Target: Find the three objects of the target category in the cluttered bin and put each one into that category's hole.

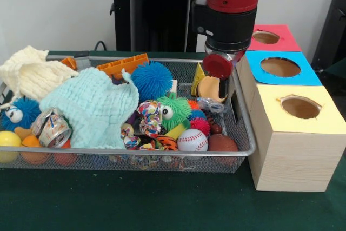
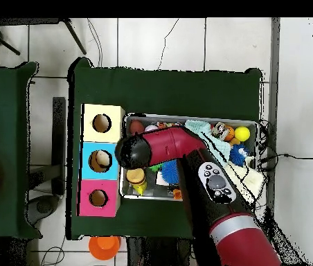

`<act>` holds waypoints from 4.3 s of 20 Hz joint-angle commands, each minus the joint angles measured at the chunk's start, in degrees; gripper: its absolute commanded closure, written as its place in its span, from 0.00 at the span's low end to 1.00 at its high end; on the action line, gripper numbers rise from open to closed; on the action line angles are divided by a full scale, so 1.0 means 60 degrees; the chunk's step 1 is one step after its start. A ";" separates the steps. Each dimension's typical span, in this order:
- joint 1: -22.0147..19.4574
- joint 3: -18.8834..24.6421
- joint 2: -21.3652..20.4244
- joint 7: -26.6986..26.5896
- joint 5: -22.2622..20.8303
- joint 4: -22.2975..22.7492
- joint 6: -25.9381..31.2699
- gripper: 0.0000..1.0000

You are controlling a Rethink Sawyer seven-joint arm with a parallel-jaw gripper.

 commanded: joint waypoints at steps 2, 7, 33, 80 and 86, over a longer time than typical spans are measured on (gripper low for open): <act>-0.0495 0.0477 0.0239 0.0075 -0.0573 -0.0068 -0.0858 1.00; -0.0709 0.0503 0.0314 0.0044 -0.0682 0.0085 -0.1092 1.00; -0.1294 0.1039 0.1014 0.0254 -0.0342 0.0580 -0.1734 0.00; -0.0551 -0.0194 0.2047 0.0298 -0.1221 -0.0657 -0.1306 0.00; -0.0470 -0.0277 0.2102 0.0286 -0.1335 -0.0899 -0.1088 0.00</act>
